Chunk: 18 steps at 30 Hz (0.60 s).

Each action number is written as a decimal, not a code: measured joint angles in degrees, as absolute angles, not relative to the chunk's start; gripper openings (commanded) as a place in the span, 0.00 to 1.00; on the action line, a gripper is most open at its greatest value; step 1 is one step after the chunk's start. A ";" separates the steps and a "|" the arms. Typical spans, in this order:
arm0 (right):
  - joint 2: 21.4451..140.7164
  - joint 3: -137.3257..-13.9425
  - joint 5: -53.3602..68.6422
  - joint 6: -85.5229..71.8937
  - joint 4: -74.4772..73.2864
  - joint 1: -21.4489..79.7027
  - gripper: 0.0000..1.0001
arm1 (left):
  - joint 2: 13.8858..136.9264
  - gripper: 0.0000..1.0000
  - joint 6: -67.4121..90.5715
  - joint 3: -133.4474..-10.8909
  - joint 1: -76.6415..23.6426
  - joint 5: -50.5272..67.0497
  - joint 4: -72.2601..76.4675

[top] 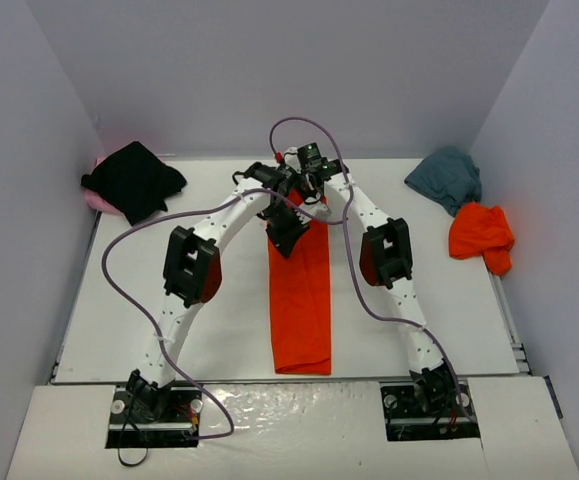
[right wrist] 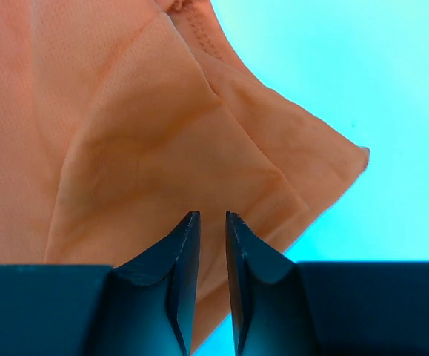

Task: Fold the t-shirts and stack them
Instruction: Fold the tshirt

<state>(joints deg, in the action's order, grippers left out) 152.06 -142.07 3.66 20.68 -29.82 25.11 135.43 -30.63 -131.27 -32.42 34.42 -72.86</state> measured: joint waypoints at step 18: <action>134.52 -126.23 -5.19 22.35 -27.69 24.78 0.05 | 131.93 0.00 -31.25 -122.67 -30.37 37.83 -66.66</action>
